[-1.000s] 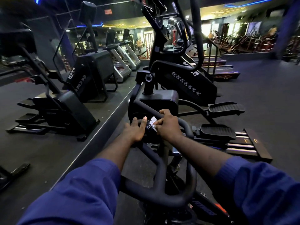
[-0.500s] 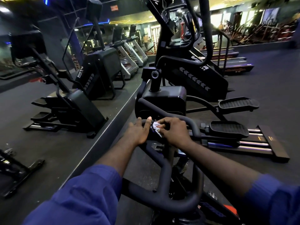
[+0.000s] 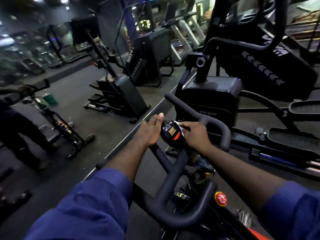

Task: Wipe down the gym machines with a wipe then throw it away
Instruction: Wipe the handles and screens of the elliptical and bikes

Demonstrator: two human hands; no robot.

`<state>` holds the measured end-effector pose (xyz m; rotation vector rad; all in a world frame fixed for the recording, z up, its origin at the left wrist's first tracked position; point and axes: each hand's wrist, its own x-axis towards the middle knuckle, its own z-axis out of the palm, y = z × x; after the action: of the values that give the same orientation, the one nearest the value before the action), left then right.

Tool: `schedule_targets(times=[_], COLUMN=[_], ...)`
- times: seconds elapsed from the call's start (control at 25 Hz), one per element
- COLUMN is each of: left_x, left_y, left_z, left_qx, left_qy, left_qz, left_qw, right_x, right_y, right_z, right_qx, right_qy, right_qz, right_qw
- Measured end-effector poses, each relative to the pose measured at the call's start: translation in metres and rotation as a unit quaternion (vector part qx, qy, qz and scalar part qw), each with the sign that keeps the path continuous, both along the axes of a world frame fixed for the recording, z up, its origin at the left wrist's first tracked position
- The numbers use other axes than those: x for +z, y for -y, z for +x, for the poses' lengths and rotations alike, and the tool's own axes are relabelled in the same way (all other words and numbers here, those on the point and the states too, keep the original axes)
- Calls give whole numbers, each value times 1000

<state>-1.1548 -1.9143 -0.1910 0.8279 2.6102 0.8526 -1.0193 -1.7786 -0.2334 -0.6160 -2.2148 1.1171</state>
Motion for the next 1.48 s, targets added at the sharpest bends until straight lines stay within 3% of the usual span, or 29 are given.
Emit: schedule_targets(times=[0.12, 0.28, 0.4, 0.48, 0.6, 0.72, 0.92, 1.04, 1.12, 1.32, 1.48], left_x=[0, -14, -31, -36, -28, -15, -7, -5, -13, -54, -70], left_y=[-2, 4, 14, 17, 28, 69, 185, 275, 337, 481, 570], left_z=[14, 32, 65, 94, 135, 163, 234, 314, 381, 583, 748], left_qx=[57, 130, 184, 214, 226, 235, 288, 339, 399, 537, 622], left_qy=[8, 28, 51, 122, 258, 293, 263, 196, 150, 76, 32], left_qz=[-2, 15, 91, 140, 289, 328, 372, 367, 370, 417, 470], left_qw=[998, 991, 977, 959, 894, 866, 842, 844, 826, 730, 625], right_x=[-23, -24, -20, -13, -6, -3, 13, 16, 13, -15, -24], right_y=[-18, -19, -7, -3, -2, 23, 133, 228, 298, 466, 588], right_z=[10, 22, 35, 40, 53, 75, 104, 146, 191, 344, 492], right_qx=[52, 78, 47, 37, 59, 151, 338, 446, 506, 598, 713], right_qy=[75, 51, 26, 26, 30, 44, 49, 103, 139, 190, 279], right_qz=[-19, -22, -63, -104, -241, -297, -368, -390, -376, -364, -348], right_qw=[996, 995, 997, 994, 968, 942, 865, 799, 763, 688, 541])
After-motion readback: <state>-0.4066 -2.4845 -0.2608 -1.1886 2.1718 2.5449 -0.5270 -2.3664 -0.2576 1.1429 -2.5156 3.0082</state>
